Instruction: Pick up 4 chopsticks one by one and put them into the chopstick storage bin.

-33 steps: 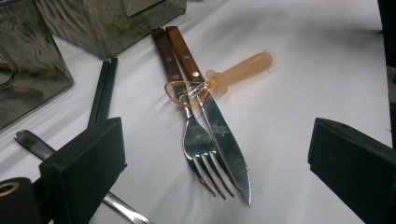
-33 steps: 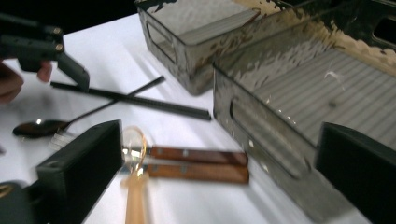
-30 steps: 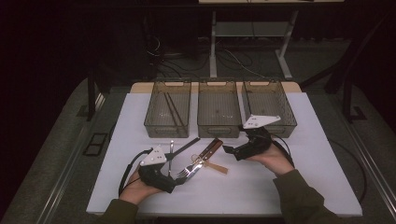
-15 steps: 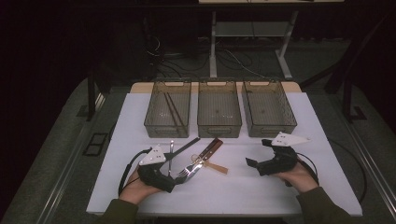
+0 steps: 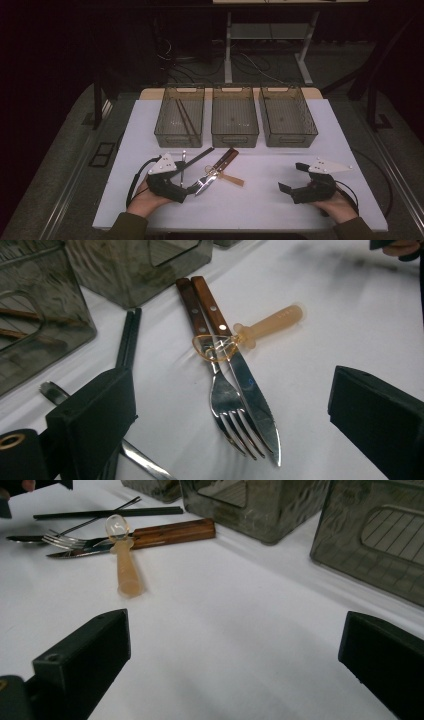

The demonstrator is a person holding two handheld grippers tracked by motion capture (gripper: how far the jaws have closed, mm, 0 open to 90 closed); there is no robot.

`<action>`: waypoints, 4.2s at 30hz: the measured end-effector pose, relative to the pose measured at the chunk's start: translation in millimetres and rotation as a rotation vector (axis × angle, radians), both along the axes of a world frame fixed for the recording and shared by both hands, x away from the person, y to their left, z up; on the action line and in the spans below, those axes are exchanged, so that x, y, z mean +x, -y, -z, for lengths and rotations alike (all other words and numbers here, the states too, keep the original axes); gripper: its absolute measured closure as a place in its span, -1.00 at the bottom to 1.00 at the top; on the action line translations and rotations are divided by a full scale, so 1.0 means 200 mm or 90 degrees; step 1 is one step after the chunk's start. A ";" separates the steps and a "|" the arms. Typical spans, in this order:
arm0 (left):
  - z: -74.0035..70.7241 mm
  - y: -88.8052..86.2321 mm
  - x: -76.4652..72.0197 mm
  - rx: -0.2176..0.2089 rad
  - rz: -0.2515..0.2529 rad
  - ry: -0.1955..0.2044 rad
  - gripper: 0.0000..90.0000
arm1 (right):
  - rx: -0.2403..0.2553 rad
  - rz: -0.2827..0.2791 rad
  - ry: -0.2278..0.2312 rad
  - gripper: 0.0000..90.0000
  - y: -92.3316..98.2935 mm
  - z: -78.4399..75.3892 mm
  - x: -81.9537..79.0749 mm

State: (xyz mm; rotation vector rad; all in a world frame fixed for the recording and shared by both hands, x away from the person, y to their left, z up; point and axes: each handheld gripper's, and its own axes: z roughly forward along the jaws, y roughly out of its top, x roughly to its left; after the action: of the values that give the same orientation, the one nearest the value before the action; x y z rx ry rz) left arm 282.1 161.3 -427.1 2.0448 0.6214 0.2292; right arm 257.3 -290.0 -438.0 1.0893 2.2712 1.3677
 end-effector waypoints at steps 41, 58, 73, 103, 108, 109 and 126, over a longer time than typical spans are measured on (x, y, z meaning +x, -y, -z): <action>0.00 -0.25 0.22 0.056 -0.088 -0.058 0.60 | -0.046 -0.005 -0.015 -1.00 -0.05 0.03 0.01; 0.08 -0.22 0.24 0.080 -0.065 -0.097 0.76 | -0.054 -0.008 -0.015 -1.00 -0.05 0.04 0.02; 0.10 -0.20 0.25 0.094 -0.068 -0.097 0.81 | -0.058 -0.006 -0.012 -1.00 -0.04 0.04 0.02; 0.11 -0.21 0.23 0.118 -0.076 -0.074 0.91 | -0.060 -0.005 -0.012 -1.00 -0.04 0.04 0.02; 0.11 -0.22 0.24 0.111 -0.077 -0.081 0.91 | -0.060 -0.005 -0.013 -1.00 -0.04 0.04 0.02; 0.11 -0.22 0.24 0.111 -0.077 -0.083 0.91 | -0.060 -0.005 -0.013 -1.00 -0.04 0.04 0.02; 0.06 -0.24 0.20 0.083 -0.079 -0.080 0.91 | -0.059 -0.005 -0.016 -1.00 -0.04 0.04 0.01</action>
State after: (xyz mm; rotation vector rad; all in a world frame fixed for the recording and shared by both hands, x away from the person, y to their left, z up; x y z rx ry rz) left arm 322.7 210.1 -438.6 2.1607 0.8317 0.2191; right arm 260.1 -281.5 -445.9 1.0736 2.3340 1.2444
